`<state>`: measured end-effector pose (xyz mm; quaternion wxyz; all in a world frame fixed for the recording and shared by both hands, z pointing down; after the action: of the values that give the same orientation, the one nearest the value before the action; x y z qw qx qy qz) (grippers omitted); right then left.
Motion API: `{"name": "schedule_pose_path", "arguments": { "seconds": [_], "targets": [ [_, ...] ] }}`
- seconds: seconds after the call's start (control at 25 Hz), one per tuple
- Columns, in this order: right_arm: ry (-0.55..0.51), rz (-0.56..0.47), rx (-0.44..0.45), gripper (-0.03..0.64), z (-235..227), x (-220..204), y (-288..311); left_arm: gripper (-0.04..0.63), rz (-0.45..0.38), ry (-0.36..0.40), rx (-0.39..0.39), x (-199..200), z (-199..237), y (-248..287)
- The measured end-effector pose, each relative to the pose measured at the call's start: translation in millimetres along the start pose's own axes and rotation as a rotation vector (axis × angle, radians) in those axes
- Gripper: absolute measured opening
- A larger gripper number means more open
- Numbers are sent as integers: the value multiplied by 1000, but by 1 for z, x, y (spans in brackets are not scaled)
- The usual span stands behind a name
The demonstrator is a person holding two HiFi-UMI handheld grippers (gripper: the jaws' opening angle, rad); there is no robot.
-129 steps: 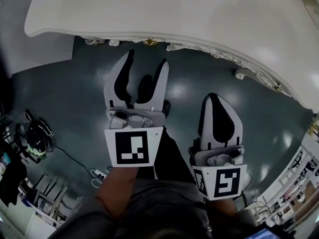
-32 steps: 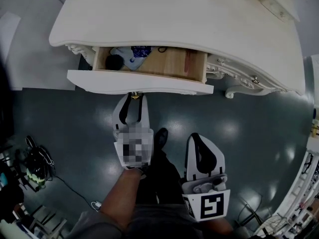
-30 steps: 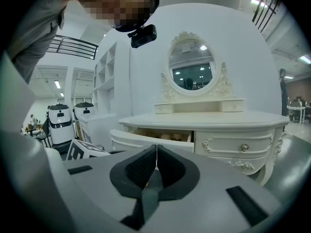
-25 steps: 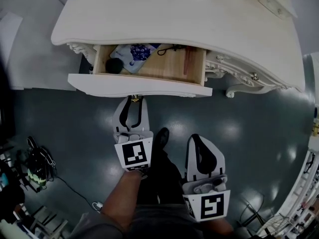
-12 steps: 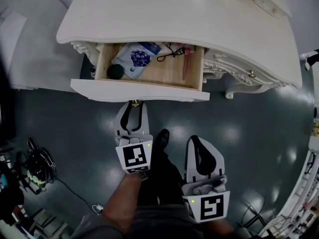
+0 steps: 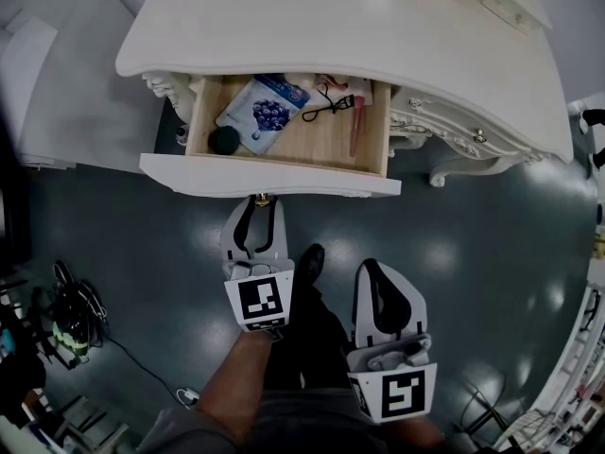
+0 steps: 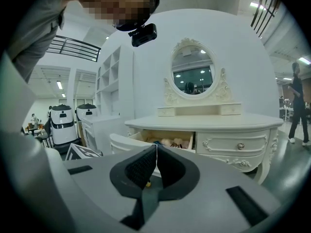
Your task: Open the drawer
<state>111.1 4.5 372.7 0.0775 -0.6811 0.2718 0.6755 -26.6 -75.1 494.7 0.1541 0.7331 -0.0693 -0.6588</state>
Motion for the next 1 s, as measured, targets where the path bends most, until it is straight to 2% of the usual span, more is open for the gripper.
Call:
{"name": "schedule_pose_path", "arguments": {
  "seconds": [1.0],
  "targets": [
    [-7,-11,-6,14,5,7,-13,135,8,9,-8,-4,-1,-19]
  ]
}}
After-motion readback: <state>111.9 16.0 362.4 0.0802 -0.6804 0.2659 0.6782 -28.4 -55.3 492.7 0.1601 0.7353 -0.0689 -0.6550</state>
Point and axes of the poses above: the fingertips, and each gripper's own axes: y forward along the fingers, z to its left, x out of its top, the point moved 1 cm from there along -y, backward along the fingers, and after that the axes turned 7 degrees about x, right-handed, at the moved point
